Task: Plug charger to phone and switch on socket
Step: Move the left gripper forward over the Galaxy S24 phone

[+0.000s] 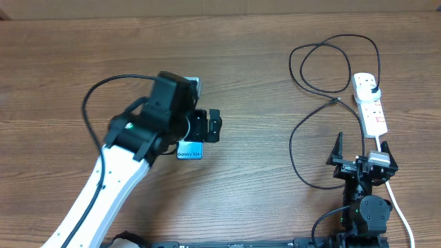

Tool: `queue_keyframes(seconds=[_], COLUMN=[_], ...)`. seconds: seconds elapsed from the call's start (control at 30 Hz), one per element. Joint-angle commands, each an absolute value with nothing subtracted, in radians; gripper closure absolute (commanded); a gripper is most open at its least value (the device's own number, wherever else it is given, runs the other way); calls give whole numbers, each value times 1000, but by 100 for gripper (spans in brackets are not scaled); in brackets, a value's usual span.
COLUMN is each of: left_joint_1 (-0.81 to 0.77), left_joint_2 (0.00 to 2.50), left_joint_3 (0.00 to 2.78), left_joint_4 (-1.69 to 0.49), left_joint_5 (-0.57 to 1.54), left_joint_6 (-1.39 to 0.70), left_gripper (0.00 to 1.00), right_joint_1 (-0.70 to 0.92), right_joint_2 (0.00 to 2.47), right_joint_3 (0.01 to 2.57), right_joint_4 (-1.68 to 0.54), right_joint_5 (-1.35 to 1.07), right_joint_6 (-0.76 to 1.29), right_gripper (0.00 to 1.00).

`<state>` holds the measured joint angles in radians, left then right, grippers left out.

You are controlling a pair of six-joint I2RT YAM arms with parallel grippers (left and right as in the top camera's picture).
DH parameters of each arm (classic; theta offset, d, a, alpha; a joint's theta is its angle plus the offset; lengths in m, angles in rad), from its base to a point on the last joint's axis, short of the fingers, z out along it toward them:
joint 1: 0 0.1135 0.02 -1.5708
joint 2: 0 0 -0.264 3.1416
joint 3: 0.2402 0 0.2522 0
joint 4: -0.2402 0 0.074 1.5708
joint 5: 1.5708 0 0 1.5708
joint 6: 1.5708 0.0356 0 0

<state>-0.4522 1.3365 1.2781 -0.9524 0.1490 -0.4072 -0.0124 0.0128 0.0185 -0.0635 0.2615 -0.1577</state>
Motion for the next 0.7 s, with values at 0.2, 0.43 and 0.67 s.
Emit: queue_keyframes(seconds=[0.2, 0.43, 0.67], left_joint_1=[-459, -459, -459], left_joint_2=[1483, 1546, 1612], left_joint_3=[1300, 1300, 1297], left_joint_4=[-931, -955, -971], left_joint_5=[117, 68, -143], left_joint_6=[-564, -546, -537], left_gripper=[0, 0, 0], right_joint_1=[-9, -9, -9], right_joint_2=[3, 3, 3], right_joint_3=[8, 8, 8], right_joint_4=[-57, -57, -57], right_joint_5=[261, 261, 261], right_joint_6=[-166, -166, -166], right_gripper=[0, 0, 0])
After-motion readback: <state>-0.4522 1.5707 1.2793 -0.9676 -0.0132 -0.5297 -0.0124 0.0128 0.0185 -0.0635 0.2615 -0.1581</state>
